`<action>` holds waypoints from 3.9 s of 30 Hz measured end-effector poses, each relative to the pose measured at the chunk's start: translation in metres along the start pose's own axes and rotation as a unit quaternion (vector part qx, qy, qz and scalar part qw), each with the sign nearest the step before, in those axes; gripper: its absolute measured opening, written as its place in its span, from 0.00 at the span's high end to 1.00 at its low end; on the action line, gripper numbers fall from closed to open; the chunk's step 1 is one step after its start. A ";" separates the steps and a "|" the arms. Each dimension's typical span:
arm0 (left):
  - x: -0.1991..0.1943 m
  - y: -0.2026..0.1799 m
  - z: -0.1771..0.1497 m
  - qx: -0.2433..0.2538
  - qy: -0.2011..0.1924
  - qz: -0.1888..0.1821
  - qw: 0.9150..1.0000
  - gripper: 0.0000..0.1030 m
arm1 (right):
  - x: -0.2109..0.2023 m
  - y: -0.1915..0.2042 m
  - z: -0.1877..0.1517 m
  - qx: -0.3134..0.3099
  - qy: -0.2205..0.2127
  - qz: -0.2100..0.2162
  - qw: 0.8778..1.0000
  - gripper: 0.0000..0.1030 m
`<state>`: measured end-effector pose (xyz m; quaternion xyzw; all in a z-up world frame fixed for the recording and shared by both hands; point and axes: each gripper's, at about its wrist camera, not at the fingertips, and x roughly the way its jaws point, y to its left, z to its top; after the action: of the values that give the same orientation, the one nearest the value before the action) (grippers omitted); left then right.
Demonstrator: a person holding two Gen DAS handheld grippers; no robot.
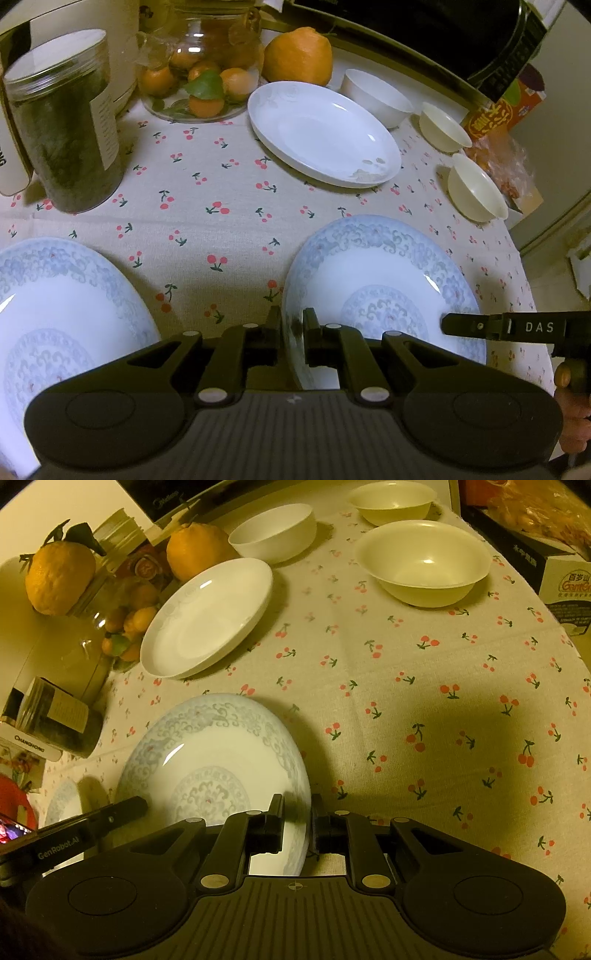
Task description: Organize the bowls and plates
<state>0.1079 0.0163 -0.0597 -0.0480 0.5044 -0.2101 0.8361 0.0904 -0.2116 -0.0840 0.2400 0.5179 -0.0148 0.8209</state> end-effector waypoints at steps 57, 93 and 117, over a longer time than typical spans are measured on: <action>-0.092 0.081 -0.002 0.046 -0.100 0.097 0.989 0.00 | -0.025 0.120 -0.016 -0.113 -0.066 0.052 0.990 0.08; -0.075 0.172 -0.018 -0.002 -0.029 0.066 0.997 0.65 | 0.032 0.206 -0.091 -0.197 0.007 0.159 0.967 0.24; -0.085 0.173 -0.015 -0.012 -0.057 0.085 0.995 0.86 | 0.039 0.200 -0.080 -0.191 -0.001 0.111 0.975 0.79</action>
<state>0.1138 0.2093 -0.0479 -0.0270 0.4605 -0.1287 0.8779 0.0955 0.0064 -0.0692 0.1350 0.4804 0.1750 0.8488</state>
